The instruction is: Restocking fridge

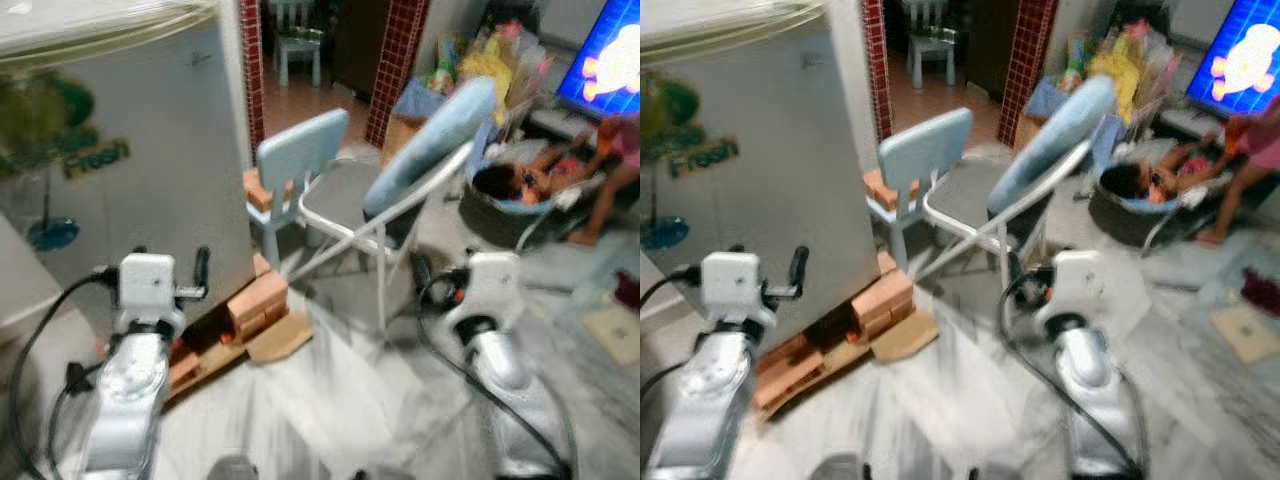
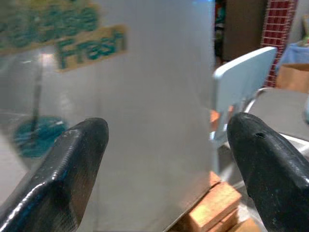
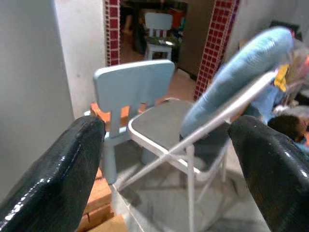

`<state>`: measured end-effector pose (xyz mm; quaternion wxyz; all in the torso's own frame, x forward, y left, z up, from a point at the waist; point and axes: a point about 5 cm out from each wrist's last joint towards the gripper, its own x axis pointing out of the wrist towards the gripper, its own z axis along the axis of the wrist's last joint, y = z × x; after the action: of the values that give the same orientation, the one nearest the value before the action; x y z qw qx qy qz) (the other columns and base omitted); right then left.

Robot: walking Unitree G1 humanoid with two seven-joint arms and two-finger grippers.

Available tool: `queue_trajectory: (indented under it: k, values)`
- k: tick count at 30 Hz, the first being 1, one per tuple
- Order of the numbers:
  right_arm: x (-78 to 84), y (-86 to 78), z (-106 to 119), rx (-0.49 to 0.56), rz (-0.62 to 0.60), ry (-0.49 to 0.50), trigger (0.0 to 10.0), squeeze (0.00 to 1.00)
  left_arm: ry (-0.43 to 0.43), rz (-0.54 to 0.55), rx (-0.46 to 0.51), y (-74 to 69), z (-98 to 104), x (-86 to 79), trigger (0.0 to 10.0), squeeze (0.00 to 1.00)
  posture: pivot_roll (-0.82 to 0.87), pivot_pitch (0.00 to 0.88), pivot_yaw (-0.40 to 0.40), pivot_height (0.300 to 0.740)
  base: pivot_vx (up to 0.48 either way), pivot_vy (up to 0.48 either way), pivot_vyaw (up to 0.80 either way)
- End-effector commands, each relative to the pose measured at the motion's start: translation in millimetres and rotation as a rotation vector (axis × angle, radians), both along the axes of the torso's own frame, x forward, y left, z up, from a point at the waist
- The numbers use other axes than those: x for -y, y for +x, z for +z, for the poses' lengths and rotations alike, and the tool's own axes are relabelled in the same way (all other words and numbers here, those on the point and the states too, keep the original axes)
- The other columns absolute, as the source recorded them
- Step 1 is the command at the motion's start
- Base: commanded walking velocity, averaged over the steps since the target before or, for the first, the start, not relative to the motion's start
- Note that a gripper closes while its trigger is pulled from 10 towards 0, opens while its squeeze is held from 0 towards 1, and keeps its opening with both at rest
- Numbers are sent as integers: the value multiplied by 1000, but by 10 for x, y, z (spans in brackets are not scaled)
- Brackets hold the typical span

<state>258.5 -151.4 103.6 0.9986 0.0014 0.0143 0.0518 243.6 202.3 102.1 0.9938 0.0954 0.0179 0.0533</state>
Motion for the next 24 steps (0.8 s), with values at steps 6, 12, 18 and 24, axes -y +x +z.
queue_trajectory:
  k: [6, 12, 18, 24]
  values:
    - [72, -17, -5, 6, 6, -49, 10000, 0, -8, 2, 28, -10, 34, 83, 10000, 0, 47, 26, -51, 740, 0, 0, 0]
    - [96, -16, -4, 10, -12, -41, 10000, 0, -3, 3, 24, 4, 41, 75, 10000, 0, 47, 27, -52, 740, 0, 0, 0]
    - [158, -25, -28, -6, -58, 11, 10000, 0, -5, 8, 12, -10, 25, 87, 10000, 0, 46, 35, -47, 740, 0, 0, 0]
    - [170, -31, -19, 2, -64, 17, 10000, 0, -7, 2, 2, -14, 9, 95, 10000, 0, 45, 35, -48, 740, 0, 0, 0]
